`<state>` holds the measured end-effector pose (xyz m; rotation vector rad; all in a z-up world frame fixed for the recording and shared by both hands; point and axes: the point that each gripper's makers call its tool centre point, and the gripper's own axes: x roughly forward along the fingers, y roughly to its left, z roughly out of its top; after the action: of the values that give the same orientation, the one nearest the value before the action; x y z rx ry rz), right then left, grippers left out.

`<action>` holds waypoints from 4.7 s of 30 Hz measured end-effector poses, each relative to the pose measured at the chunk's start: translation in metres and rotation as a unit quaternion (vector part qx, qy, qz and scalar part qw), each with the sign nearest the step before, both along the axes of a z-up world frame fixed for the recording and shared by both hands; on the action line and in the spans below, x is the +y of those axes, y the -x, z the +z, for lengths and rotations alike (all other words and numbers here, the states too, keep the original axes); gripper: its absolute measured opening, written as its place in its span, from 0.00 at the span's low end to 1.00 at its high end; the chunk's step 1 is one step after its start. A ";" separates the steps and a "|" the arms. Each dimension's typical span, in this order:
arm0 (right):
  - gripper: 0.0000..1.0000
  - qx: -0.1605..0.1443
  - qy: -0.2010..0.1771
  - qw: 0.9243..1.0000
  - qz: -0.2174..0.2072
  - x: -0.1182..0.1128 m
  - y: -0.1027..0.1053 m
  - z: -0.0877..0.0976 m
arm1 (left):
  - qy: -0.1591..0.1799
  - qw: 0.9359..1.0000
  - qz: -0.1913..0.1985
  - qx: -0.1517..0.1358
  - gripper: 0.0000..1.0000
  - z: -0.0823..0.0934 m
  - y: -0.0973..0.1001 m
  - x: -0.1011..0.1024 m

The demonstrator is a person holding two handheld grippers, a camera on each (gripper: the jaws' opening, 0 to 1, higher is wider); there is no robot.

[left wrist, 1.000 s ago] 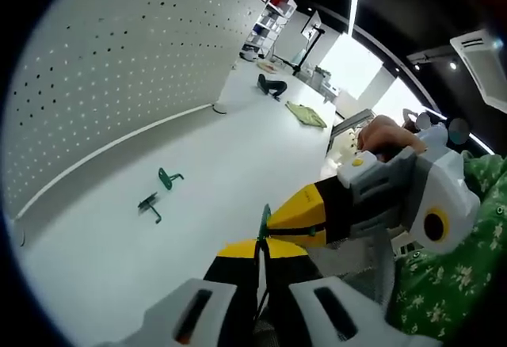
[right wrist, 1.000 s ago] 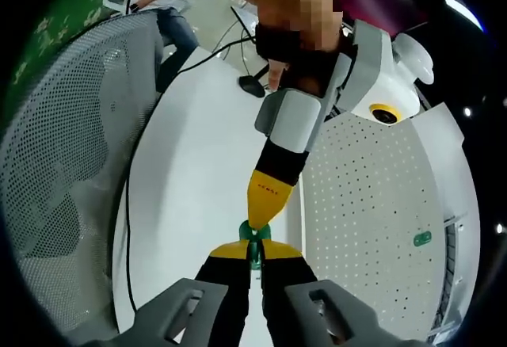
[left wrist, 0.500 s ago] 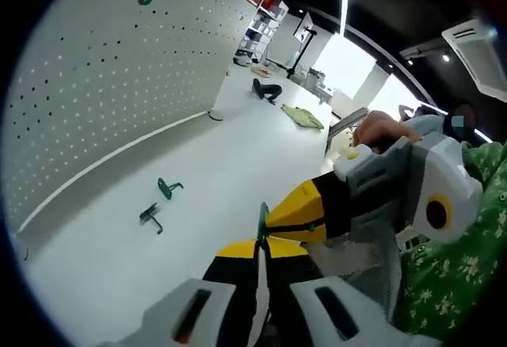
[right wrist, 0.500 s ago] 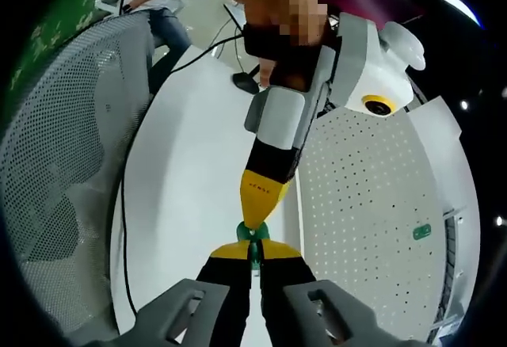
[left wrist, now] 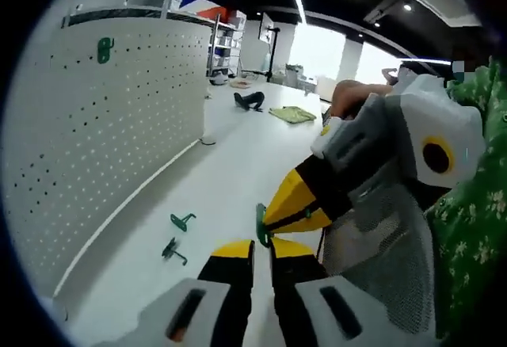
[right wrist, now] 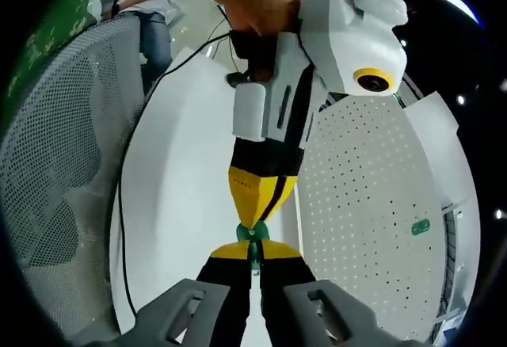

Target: Insert the hook assembly into the mounting plate slot until the hook locks in place.

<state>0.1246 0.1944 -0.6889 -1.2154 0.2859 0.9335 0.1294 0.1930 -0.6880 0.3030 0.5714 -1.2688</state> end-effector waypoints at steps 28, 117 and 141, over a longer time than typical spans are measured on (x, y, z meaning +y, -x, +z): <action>0.01 0.108 -0.238 0.952 -0.158 -0.020 -0.015 0.021 | 0.021 0.993 0.001 -0.117 0.08 0.007 0.003 0.003; 0.01 -0.085 -0.573 0.752 -0.314 -0.093 -0.208 0.190 | 0.333 0.941 0.060 0.020 0.99 0.118 0.017 0.076; 0.01 -0.107 -0.610 0.705 -0.346 -0.114 -0.268 0.178 | 0.321 0.944 0.063 0.030 0.97 0.108 0.003 0.079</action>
<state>0.3931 0.0805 -0.5111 0.0949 -0.1039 0.1413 0.1260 0.2719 -0.5804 -0.3149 0.1987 -1.2714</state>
